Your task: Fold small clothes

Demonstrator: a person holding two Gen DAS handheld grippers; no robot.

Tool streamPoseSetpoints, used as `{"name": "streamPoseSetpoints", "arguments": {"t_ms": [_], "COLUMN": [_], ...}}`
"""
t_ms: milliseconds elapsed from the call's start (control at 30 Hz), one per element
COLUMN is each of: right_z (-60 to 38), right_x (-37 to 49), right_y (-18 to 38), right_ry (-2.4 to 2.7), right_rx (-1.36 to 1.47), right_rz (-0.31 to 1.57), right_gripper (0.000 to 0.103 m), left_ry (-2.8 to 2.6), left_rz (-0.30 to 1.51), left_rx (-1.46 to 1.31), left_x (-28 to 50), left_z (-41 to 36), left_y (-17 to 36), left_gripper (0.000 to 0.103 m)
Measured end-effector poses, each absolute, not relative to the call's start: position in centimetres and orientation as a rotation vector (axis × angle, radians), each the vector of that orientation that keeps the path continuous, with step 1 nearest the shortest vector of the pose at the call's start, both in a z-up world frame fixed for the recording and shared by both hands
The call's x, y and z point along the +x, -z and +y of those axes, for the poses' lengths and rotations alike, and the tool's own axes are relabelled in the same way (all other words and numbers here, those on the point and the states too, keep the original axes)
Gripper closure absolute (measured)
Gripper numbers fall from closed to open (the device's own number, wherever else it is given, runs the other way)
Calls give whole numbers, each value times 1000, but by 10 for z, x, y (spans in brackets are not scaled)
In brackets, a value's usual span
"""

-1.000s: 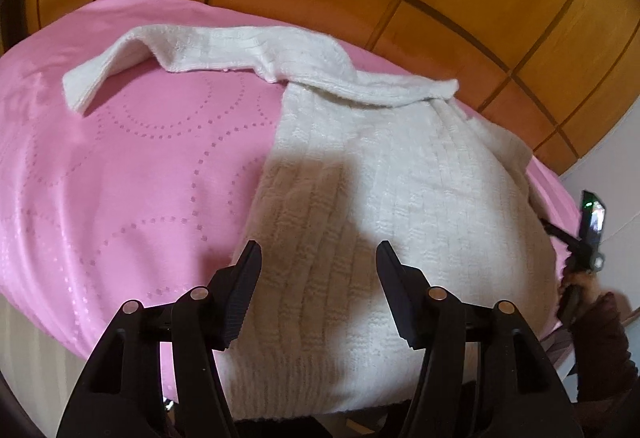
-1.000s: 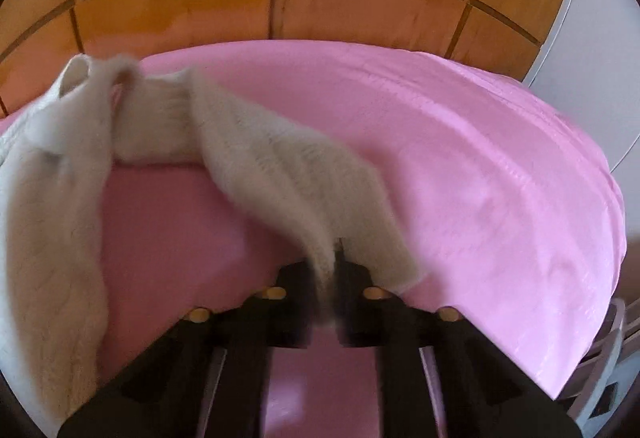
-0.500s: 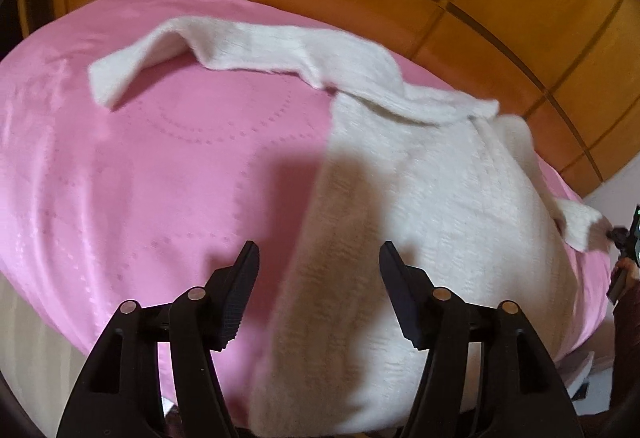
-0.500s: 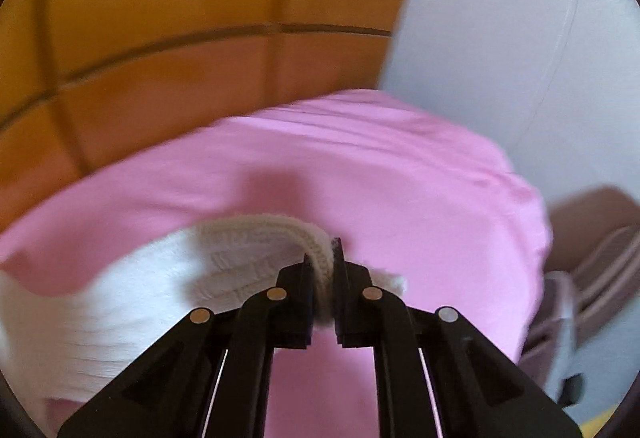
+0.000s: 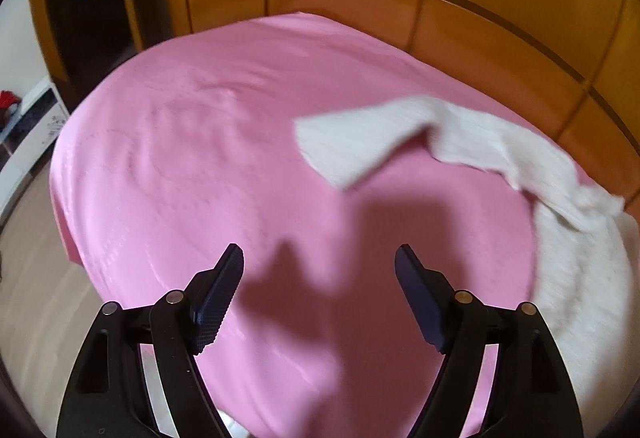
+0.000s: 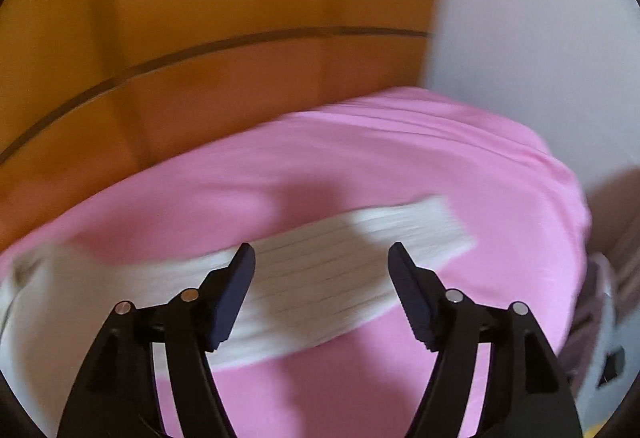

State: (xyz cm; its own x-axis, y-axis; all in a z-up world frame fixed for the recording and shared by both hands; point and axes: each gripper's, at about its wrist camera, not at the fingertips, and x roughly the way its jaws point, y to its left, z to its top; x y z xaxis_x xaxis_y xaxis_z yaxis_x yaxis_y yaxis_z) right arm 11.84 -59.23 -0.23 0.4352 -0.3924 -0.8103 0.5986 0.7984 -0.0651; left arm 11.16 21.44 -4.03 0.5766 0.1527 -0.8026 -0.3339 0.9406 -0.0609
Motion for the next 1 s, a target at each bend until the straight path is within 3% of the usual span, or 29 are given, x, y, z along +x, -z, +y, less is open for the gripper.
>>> {"name": "streamPoseSetpoints", "arguments": {"t_ms": [333, 400, 467, 533, 633, 733, 1000], "right_z": [-394, -363, -338, -308, -261, -212, -136], "right_x": [144, 156, 171, 187, 209, 219, 281], "right_y": [13, 13, 16, 23, 41, 56, 79], "right_ry": [88, 12, -67, -135, -273, -407, -452], "right_rx": [281, 277, 295, 283, 282, 222, 105], "right_rz": [1031, 1039, 1053, 1062, 1111, 1147, 1134], "right_gripper": [31, 38, 47, 59, 73, 80, 80], "left_ry": [-234, -201, -181, -155, -124, -85, 41], "left_rz": [864, 857, 878, 871, 820, 764, 665], "left_rx": [-127, -88, -72, -81, -98, -148, -352], "left_x": [171, 187, 199, 203, 197, 181, 145], "left_z": [210, 203, 202, 205, 217, 238, 291], "left_y": [59, 66, 71, 66, 40, -2, -104], "left_gripper": [26, 43, 86, 97, 98, 98, 98]}}
